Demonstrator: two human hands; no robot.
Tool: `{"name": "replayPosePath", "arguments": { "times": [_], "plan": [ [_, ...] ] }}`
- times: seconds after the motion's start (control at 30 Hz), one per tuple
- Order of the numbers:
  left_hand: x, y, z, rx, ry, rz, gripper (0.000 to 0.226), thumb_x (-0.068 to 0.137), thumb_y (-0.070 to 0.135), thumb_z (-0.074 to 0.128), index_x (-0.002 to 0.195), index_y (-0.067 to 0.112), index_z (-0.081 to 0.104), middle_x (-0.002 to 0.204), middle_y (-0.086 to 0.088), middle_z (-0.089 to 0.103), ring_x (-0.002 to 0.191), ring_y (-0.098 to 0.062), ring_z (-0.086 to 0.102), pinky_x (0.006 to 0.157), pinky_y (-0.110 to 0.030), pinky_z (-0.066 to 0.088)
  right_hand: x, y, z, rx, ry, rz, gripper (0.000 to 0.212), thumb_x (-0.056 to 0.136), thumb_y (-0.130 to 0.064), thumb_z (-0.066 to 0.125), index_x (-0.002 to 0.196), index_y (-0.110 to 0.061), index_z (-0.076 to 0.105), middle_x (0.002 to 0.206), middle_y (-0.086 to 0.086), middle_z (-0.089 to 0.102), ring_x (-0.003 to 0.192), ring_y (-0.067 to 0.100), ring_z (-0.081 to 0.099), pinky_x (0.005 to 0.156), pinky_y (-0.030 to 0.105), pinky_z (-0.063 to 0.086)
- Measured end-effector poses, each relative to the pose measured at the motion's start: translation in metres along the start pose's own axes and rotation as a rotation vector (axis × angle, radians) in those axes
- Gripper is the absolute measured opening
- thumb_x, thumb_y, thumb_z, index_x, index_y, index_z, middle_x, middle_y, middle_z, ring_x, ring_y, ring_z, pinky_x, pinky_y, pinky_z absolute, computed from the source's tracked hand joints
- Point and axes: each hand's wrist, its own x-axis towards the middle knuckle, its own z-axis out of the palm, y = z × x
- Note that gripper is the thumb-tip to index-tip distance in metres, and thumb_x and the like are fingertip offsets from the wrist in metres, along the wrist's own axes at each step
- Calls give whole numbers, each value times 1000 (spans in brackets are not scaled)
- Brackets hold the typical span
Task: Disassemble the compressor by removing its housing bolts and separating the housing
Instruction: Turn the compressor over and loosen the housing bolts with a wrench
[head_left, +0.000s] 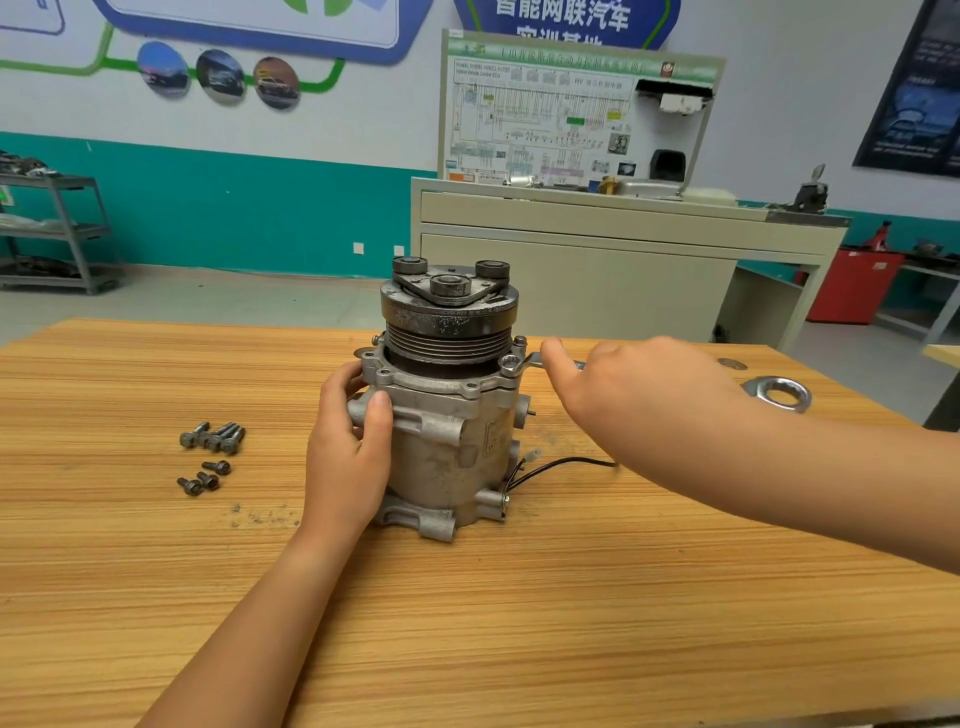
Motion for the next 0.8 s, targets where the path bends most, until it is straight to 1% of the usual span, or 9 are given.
{"name": "replayPosePath", "arguments": {
  "times": [0.13, 0.2, 0.27, 0.37, 0.47, 0.53, 0.63, 0.73, 0.8],
  "plan": [
    [0, -1, 0, -5, -6, 4, 38, 88, 38, 41, 125, 28, 42, 109, 29, 48, 93, 26, 47, 67, 5, 35, 5, 6, 5, 17, 4, 13, 65, 87, 3, 43, 142, -6, 9, 59, 2, 30, 45, 19, 28, 37, 28, 25],
    [0, -1, -1, -6, -7, 4, 39, 88, 38, 41, 126, 27, 43, 110, 28, 49, 92, 26, 47, 67, 4, 35, 6, 10, 6, 36, 16, 16, 52, 88, 0, 42, 135, -10, 22, 57, 0, 33, 44, 17, 30, 37, 25, 25],
    [0, -2, -1, -5, -10, 3, 40, 88, 39, 41, 126, 27, 43, 111, 28, 48, 92, 26, 48, 67, 4, 36, 8, 13, 7, 70, 35, 23, 42, 89, -4, 40, 128, -16, 29, 56, -2, 35, 44, 15, 32, 38, 24, 25],
    [0, -2, -1, -6, -13, -12, 39, 87, 41, 41, 125, 31, 41, 112, 28, 47, 93, 27, 47, 67, 4, 36, 9, 16, 13, 166, 43, 32, 43, 92, -11, 35, 133, -22, 26, 58, -4, 35, 47, 13, 33, 39, 24, 24],
    [0, -1, -1, -5, -9, -12, 38, 87, 40, 41, 124, 31, 41, 111, 30, 47, 92, 28, 46, 67, 5, 35, 10, 21, 18, 279, 9, 18, 54, 93, -9, 32, 140, -30, 18, 63, -5, 39, 52, 12, 38, 42, 25, 31],
    [0, -1, -1, -10, -12, -14, 39, 87, 40, 41, 125, 30, 41, 110, 30, 47, 93, 28, 46, 67, 4, 35, 10, 26, 18, 317, -20, 17, 59, 93, -8, 31, 143, -34, 15, 63, -5, 40, 53, 11, 39, 42, 25, 30],
    [0, -2, -1, -10, -9, -18, 41, 87, 40, 41, 126, 28, 42, 110, 30, 47, 95, 27, 45, 68, 4, 35, 11, 25, 13, 301, -5, 35, 57, 92, -6, 33, 142, -31, 20, 61, -4, 37, 51, 11, 36, 41, 25, 27],
    [0, -1, -2, -16, -9, -18, 38, 87, 40, 41, 124, 31, 42, 109, 30, 48, 93, 28, 46, 67, 4, 35, 11, 11, 9, 213, 22, 24, 45, 91, -6, 37, 133, -18, 30, 60, -4, 34, 49, 11, 33, 39, 24, 24],
    [0, -1, -1, -16, -11, -11, 36, 87, 39, 42, 122, 31, 42, 108, 30, 49, 92, 27, 47, 67, 4, 35, 11, 10, 8, 181, 37, 10, 37, 93, -12, 37, 129, -17, 33, 59, -4, 34, 48, 11, 32, 38, 24, 24]
  ]
}}
